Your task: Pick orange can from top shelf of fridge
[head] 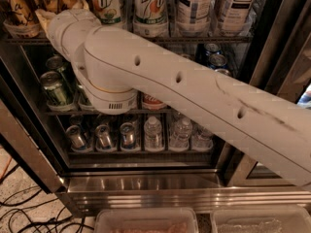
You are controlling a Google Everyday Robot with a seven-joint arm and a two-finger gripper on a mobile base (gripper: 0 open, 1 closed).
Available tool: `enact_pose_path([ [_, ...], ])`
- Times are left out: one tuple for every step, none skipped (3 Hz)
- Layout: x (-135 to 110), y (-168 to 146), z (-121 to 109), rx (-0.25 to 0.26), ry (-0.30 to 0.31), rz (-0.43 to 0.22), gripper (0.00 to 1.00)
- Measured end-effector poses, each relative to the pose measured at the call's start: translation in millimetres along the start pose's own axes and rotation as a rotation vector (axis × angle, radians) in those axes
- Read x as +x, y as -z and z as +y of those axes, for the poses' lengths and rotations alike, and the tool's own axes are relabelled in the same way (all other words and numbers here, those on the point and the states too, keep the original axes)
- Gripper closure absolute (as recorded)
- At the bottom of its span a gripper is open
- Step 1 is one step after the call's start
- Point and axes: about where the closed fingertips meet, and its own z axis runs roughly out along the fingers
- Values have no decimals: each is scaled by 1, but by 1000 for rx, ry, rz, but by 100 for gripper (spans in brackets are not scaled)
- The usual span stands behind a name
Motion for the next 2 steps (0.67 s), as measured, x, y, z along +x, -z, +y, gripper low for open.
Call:
enact_pose_path([
  [0,0,0,0,0,0,89],
  [0,0,0,0,0,0,100],
])
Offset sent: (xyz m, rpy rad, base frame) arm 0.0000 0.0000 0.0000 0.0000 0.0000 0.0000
